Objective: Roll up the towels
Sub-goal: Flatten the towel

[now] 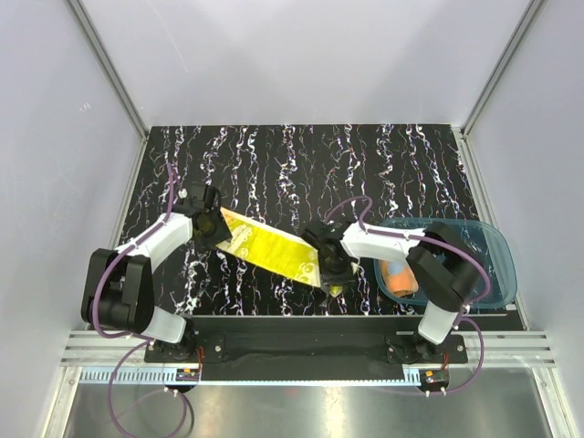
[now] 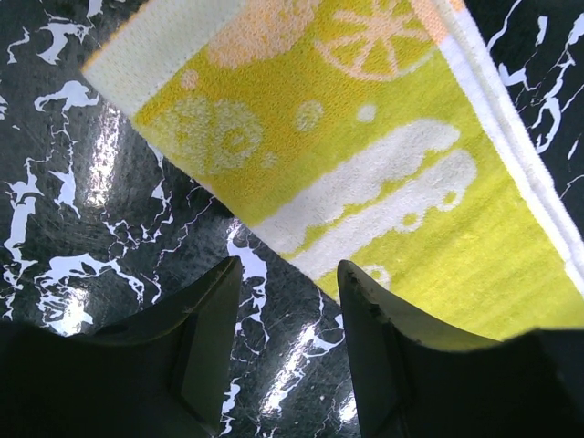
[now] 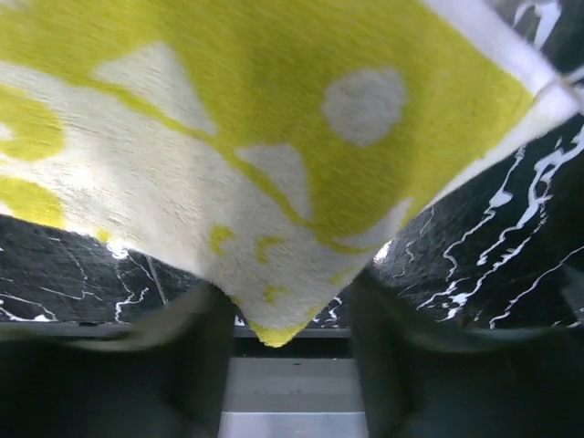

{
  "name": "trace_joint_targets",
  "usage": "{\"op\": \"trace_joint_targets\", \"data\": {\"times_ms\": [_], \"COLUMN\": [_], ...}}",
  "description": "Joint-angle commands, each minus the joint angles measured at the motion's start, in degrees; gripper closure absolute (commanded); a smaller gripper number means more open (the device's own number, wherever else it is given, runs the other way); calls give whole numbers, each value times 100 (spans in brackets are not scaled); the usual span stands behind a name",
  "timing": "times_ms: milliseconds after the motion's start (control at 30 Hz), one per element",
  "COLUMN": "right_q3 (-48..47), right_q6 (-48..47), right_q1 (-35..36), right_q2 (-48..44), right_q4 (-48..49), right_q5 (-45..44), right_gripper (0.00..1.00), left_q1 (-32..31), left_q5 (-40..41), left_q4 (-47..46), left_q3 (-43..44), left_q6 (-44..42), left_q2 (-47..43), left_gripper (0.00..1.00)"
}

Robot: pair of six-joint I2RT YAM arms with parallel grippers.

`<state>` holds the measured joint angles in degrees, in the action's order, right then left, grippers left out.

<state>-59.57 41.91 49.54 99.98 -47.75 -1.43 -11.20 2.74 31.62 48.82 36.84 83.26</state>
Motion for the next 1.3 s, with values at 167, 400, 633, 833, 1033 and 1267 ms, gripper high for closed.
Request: {"op": "trace_joint_targets", "data": {"times_ms": [167,400,633,833,1033,1267], "right_q3": [-1012,-2680,-3018,-2526,-1630,-785], "right_q6": [-183,-500,195,-42,-289,-148], "right_q1": [73,503,697,689,566,-347], "right_q2": [302,1039,1920,1158,-205,-1086], "right_q4": [-867,-3138,-4367,-3103,-1046,193], "right_q5": [-1499,-3279,-4226,-3111,-1046,421], "right_gripper": [88,84,0,0,1,10], "left_q1": [48,57,65,74,74,74], "left_q5": [-134,-169,-160,-213,-239,-521], "left_q4": [-147,-208,-191,-165,-42,643], "left_q3": [-65,-92,-100,-92,-13,540], "left_q6": [-142,-159,-168,-177,-221,-746], "left_q2": [-293,-363,-425,-434,-548,-750], "left_gripper": [49,49,50,50,50,50]}}
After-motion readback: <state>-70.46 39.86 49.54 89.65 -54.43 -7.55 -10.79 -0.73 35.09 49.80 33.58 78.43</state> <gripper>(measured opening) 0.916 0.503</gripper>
